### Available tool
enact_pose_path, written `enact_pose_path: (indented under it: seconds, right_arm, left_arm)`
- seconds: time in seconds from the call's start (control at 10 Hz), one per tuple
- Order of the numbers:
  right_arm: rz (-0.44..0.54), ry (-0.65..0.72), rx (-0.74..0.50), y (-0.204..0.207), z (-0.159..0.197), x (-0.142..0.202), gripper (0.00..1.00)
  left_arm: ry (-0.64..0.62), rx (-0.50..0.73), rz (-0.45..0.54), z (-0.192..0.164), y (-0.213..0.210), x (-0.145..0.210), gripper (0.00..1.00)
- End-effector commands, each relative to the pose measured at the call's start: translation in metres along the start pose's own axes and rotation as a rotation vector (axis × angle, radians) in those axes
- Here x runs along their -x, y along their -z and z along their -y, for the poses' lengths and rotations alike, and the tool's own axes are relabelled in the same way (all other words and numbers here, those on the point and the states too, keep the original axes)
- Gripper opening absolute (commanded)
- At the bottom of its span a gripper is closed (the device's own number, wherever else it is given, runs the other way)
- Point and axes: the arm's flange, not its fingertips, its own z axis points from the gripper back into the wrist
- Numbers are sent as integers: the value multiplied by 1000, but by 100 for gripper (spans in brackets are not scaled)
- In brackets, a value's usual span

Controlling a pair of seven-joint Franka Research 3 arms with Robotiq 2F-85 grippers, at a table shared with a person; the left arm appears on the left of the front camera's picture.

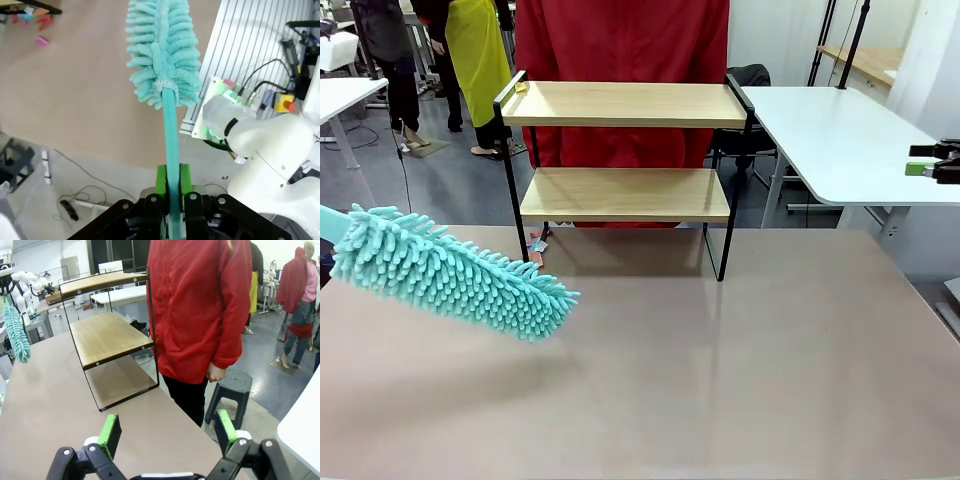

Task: Clean the shelf.
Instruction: Clean the specific section of the Shelf indicated by the human with the Duster, then hand the Duster back to the human.

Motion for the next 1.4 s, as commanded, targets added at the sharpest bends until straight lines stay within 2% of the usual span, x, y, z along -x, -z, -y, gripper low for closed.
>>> enact_pose_path:
  seconds: [0.0,1.2,1.3]
  right_arm:
    - [0,-4,0,1,0,-2,100]
    - [0,0,0,0,0,0,100]
    - [35,-14,-64,3,-12,-23,100]
  left_arm:
    - [-10,-2,6,2,-2,3,13]
    - [-5,-1,1,0,0,1,13]
    - [-22,12,33,7,3,-3,13]
